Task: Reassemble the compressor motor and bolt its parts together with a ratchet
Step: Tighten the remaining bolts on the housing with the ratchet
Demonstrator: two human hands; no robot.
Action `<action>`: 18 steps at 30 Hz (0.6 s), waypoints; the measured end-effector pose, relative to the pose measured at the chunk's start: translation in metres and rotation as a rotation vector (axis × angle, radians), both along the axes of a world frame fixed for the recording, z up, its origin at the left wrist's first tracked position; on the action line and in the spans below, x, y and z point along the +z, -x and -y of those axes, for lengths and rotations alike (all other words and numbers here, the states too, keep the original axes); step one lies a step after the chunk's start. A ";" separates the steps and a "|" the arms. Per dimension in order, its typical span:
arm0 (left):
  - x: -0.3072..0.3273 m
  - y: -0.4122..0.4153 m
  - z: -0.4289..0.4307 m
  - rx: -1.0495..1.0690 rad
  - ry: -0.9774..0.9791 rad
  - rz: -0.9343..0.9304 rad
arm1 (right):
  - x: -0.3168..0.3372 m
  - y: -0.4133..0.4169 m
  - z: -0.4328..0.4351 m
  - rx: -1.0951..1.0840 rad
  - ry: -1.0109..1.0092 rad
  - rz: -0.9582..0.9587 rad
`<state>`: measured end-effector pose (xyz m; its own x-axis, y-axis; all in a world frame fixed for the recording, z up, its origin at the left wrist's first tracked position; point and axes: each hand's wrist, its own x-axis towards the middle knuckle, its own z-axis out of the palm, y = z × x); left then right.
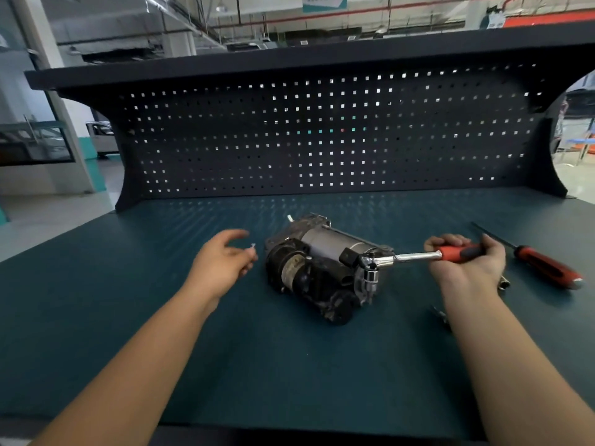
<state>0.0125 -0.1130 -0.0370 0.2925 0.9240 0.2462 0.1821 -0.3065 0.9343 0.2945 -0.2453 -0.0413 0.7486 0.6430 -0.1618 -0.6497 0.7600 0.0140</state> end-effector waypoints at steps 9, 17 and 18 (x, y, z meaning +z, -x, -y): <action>0.026 -0.056 0.057 -0.314 -0.306 -0.055 | 0.002 0.000 -0.001 0.015 0.047 0.029; 0.026 -0.074 0.050 -0.348 -0.288 -0.258 | 0.005 0.001 0.003 0.018 0.009 0.002; 0.027 -0.074 0.050 -0.356 -0.289 -0.275 | 0.006 0.001 0.004 0.015 0.001 -0.009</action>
